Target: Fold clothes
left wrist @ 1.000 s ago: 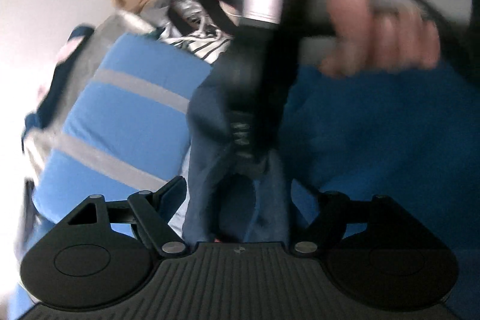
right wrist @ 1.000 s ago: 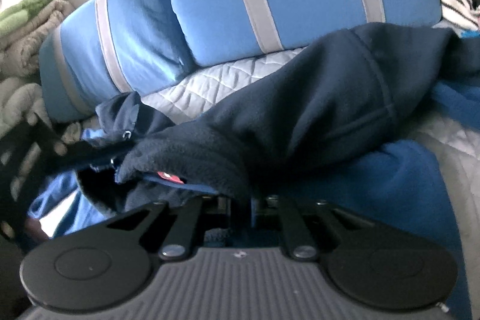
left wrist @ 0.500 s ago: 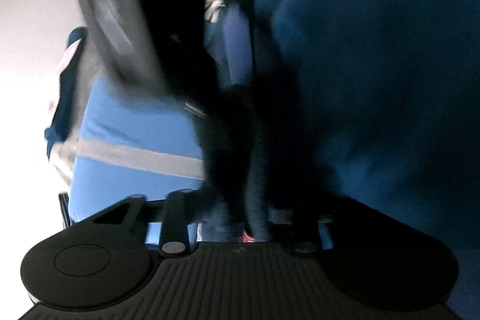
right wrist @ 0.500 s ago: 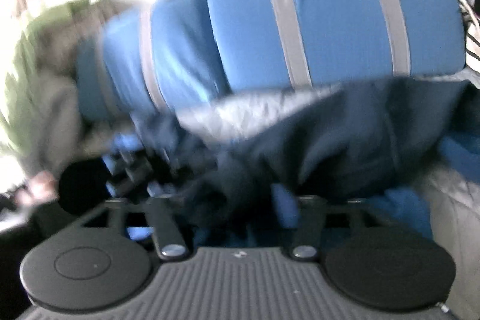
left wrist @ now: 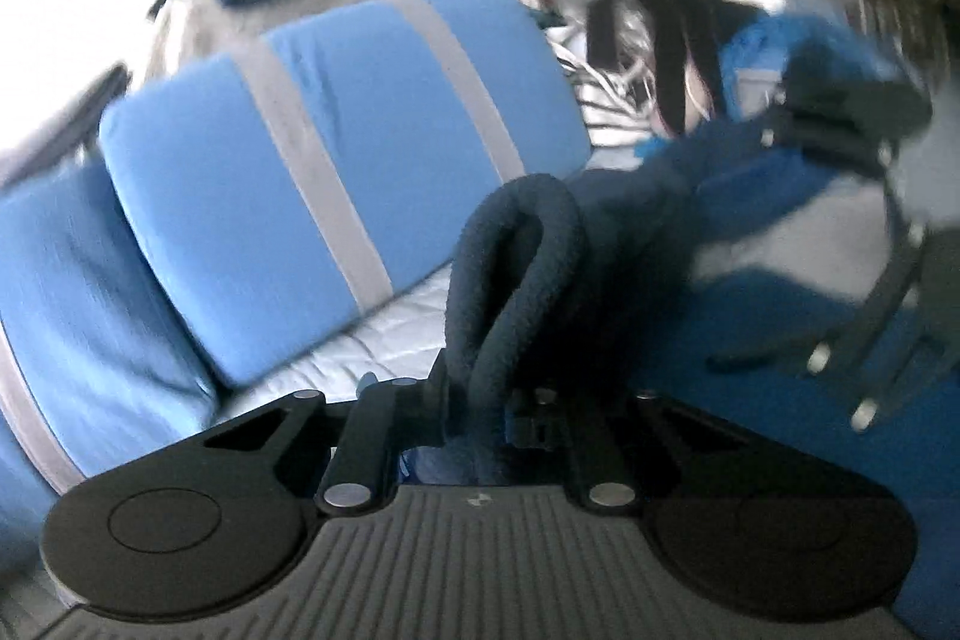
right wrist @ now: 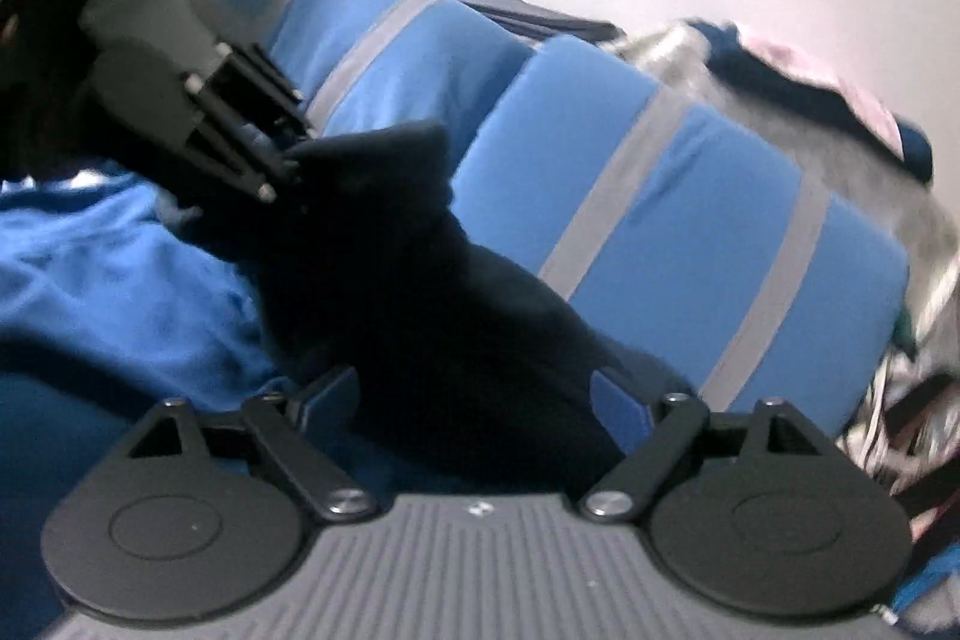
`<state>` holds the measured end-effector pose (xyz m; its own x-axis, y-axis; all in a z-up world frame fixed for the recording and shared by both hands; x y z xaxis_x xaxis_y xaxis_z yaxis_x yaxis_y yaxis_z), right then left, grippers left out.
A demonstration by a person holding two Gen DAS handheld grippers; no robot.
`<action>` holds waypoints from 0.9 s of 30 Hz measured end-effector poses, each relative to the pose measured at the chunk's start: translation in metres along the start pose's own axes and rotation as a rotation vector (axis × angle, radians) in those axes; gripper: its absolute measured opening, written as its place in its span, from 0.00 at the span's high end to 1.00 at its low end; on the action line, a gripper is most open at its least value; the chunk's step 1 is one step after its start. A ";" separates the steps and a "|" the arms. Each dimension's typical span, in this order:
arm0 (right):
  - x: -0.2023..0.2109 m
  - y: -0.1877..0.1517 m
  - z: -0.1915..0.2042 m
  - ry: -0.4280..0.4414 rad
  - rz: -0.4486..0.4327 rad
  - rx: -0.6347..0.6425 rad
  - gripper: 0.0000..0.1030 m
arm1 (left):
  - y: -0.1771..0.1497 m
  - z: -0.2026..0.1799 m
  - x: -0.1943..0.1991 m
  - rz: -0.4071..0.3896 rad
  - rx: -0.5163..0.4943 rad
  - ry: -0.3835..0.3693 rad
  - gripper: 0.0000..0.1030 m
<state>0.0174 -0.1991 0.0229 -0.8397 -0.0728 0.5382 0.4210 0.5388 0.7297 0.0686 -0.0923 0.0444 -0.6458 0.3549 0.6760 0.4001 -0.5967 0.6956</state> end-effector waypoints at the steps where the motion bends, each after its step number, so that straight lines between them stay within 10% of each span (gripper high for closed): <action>1: -0.002 0.004 0.002 -0.011 -0.006 0.027 0.13 | 0.002 0.004 0.001 0.000 0.041 -0.031 0.87; 12: -0.034 0.046 0.010 0.057 0.030 0.291 0.52 | 0.002 0.043 -0.002 -0.002 0.324 -0.213 0.87; 18: -0.047 0.058 0.019 0.049 0.065 0.372 0.54 | -0.003 0.062 -0.003 -0.005 0.529 -0.350 0.87; 21: -0.054 0.061 0.021 0.043 0.075 0.371 0.55 | -0.004 0.063 -0.003 -0.004 0.540 -0.379 0.88; 24: -0.060 0.063 0.020 0.084 0.099 0.341 0.83 | -0.005 0.060 -0.004 0.005 0.517 -0.367 0.88; 27: -0.059 0.061 0.021 0.108 0.124 0.351 0.86 | -0.004 0.056 -0.002 0.007 0.469 -0.330 0.87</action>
<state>0.0857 -0.1441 0.0269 -0.7409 -0.0675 0.6682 0.3582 0.8019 0.4781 0.1047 -0.0509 0.0539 -0.4350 0.6030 0.6687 0.6980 -0.2433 0.6735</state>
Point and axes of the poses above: each gripper's, at about its wrist camera, not at the fingertips, and x roughly against the way its jaws point, z to its left, y to its top, the point moved 7 cm from there along -x, roughly the way its jaws point, and after that the axes turned 12 degrees about z, right-handed, at the moved point
